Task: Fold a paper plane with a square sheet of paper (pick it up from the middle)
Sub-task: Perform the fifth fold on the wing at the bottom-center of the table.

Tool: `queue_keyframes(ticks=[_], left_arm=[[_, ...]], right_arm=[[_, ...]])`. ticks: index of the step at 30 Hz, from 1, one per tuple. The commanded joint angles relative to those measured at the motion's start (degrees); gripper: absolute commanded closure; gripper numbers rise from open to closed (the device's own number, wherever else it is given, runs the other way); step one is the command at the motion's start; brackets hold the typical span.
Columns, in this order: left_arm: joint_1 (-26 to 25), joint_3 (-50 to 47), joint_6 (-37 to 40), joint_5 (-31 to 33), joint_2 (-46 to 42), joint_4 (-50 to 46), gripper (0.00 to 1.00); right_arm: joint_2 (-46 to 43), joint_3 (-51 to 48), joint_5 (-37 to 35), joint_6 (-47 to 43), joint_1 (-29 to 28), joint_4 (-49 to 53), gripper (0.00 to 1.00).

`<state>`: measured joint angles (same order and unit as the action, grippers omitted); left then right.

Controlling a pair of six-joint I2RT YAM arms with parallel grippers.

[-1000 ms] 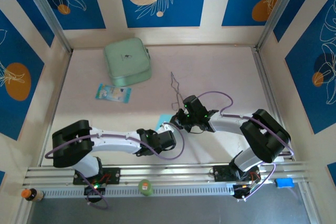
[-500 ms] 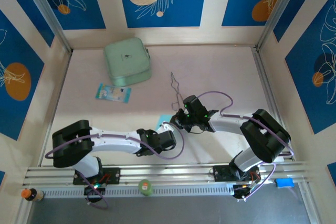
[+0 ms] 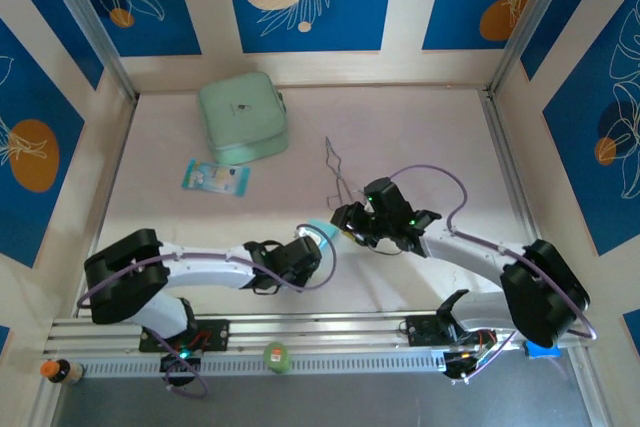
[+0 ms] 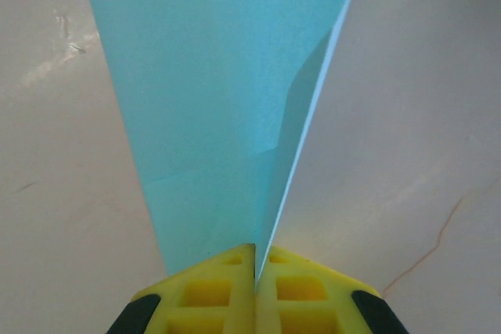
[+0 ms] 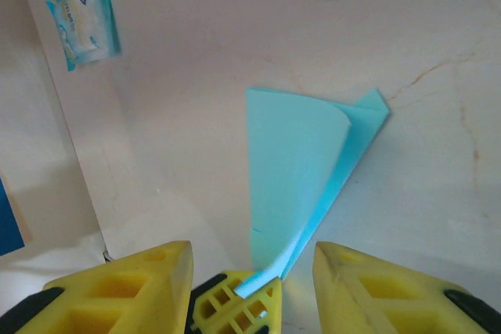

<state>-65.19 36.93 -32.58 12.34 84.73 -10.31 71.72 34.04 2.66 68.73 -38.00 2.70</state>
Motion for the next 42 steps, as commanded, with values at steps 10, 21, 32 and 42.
queue_keyframes(ticks=[10, 21, 32, 42], left_arm=[[8.30, -6.23, -3.97, -23.09, -0.17, 14.52, 1.00], [10.08, -4.23, -3.44, -27.28, 1.34, 13.56, 0.88], [10.08, -3.89, -2.49, -28.57, -0.71, 14.68, 0.83], [10.08, -6.45, -4.71, -28.52, -0.45, 18.01, 0.98]], right_arm=[[-1.45, -4.27, 3.19, -5.24, -0.62, -3.08, 0.58], [6.99, -1.98, 4.25, -6.38, -6.59, -7.62, 0.71], [9.49, -2.75, 3.65, -4.07, -6.73, -8.50, 0.79], [6.69, -3.27, 2.31, -4.52, -6.56, -6.24, 0.77]])
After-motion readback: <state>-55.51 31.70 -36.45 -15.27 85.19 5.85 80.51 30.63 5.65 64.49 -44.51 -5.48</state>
